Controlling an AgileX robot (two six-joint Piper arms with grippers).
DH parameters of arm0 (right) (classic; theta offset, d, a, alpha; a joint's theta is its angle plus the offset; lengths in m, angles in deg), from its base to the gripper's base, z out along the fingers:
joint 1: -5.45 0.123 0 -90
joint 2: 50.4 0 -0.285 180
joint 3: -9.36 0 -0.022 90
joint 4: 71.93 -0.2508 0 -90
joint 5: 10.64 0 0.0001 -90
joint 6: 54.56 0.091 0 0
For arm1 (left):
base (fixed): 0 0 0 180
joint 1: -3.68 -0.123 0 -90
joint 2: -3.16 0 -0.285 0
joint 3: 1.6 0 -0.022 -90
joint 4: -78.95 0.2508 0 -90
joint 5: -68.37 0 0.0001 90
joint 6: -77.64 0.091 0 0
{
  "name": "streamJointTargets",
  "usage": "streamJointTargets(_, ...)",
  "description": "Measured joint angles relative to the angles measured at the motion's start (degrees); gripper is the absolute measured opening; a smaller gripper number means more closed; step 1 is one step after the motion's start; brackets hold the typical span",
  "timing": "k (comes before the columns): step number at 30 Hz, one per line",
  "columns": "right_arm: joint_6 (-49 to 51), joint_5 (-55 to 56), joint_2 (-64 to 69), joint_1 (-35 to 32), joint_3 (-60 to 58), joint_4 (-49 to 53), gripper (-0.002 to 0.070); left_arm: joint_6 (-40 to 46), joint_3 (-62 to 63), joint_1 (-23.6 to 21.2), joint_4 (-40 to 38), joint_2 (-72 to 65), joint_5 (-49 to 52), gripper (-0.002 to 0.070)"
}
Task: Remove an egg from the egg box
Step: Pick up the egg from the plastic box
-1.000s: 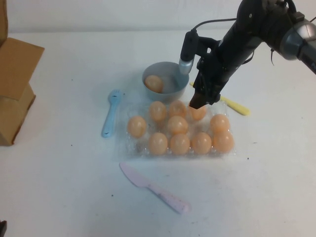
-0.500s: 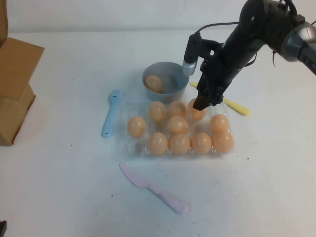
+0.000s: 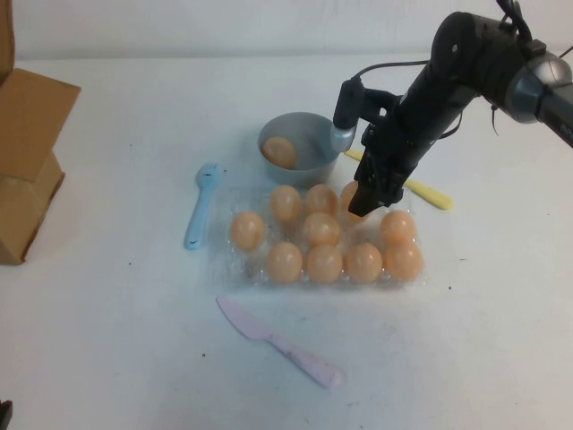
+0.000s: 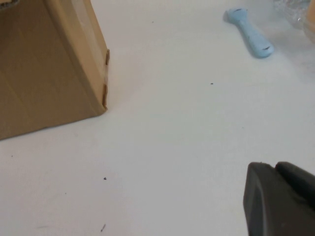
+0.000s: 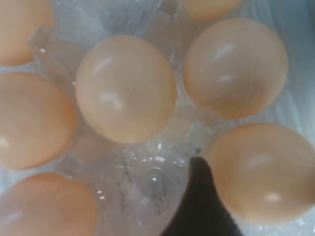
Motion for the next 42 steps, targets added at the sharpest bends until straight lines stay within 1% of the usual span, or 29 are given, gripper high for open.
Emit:
streamJointTargets(9, -0.21, 0.10, 0.63, 0.00, -0.12, -0.76, 0.0388, 0.00, 0.00, 0.00, 0.00, 0.00, 0.00, -0.0003)
streamJointTargets(14, -0.21, 0.10, 0.63, 0.00, -0.12, -1.00, 0.0349, 0.00, 0.00, 0.00, 0.00, 0.00, 0.00, -0.0003)
streamJointTargets(23, -0.21, 0.10, 0.63, 0.00, -0.12, -1.00, 0.0344, 0.00, 0.00, 0.00, 0.00, 0.00, 0.00, -0.0003)
streamJointTargets(29, -0.21, 0.10, -0.46, 0.00, 0.15, 1.49, 0.0342, 0.00, 0.00, 0.00, 0.00, 0.00, 0.00, -0.0003)
streamJointTargets(42, -0.09, -0.11, -3.57, 0.00, 3.71, 1.98, 0.0340, 0.00, 0.00, 0.00, 0.00, 0.00, 0.00, -0.0003)
